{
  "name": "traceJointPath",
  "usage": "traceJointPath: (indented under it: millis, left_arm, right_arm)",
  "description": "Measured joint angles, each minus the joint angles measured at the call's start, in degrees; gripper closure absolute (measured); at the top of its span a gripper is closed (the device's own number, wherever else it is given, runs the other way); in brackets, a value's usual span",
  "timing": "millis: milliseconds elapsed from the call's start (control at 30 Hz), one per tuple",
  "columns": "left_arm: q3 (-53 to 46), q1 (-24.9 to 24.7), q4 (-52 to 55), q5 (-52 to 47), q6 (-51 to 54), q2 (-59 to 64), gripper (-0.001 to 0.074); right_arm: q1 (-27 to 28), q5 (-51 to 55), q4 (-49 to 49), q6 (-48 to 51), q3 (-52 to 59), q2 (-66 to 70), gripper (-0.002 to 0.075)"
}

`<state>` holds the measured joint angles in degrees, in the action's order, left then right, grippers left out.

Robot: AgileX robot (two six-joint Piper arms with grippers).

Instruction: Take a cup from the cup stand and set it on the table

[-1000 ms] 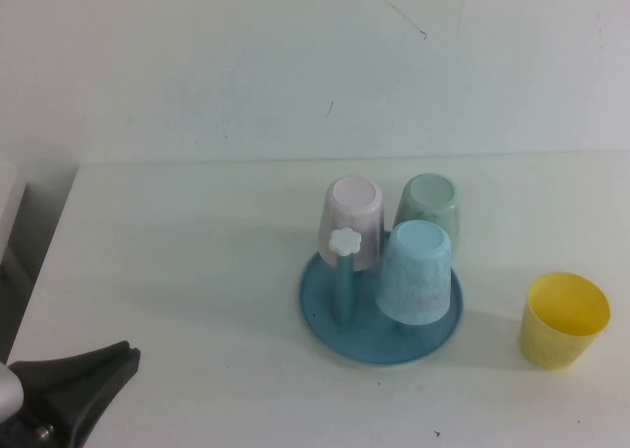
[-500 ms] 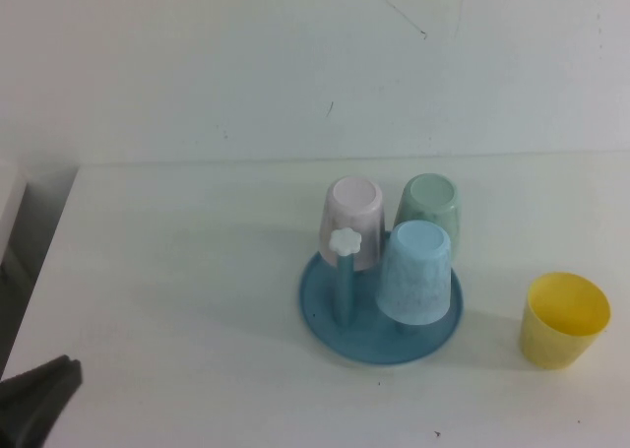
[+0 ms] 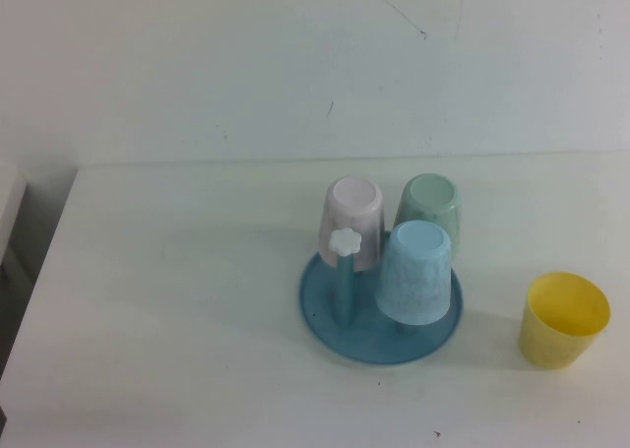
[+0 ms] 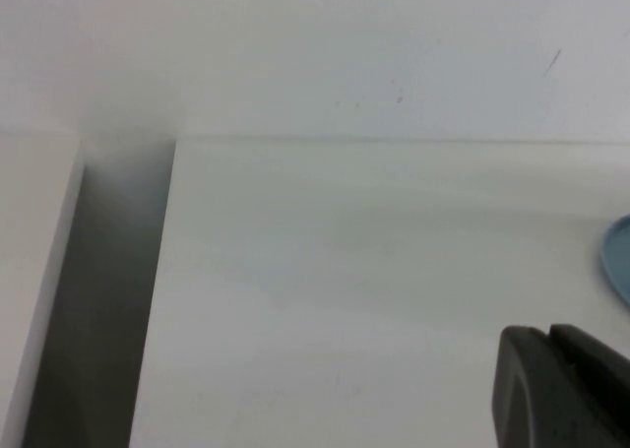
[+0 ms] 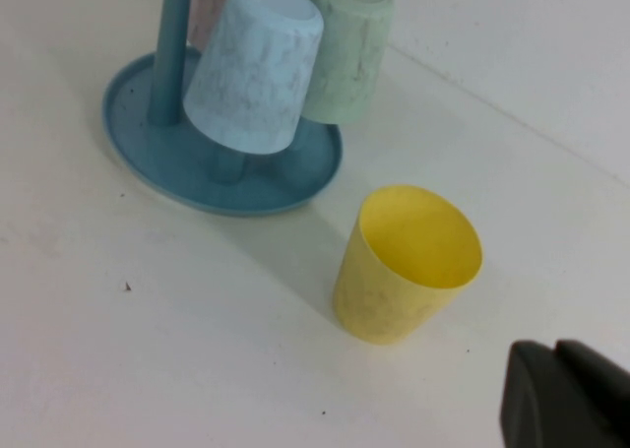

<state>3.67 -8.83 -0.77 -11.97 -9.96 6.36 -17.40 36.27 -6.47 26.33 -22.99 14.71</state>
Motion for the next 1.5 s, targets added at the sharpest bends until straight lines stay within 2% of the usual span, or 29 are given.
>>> traceJointPath:
  millis: [267,500,867,1500]
  left_arm:
    - [-5.18,1.26,-0.13,-0.57,0.00,-4.14,0.0737]
    - [-5.27,1.26,-0.26,-6.00,0.00,-6.86,0.0737]
    - [-5.05,4.50,-1.88,-6.80,0.00,-6.86,0.0737]
    - [-4.97,4.58,-2.54,-7.09,0.00,-6.86,0.0737]
  right_arm:
    - [0.00,0.22,0.00,0.00,0.00,0.00,0.0727]
    - [0.00,0.57,0.00,0.00,0.00,0.00,0.0727]
    - [0.00,1.61,-0.11,0.00,0.00,0.00,0.0728]
    - [0.00,1.70,-0.11,0.00,0.00,0.00,0.0728]
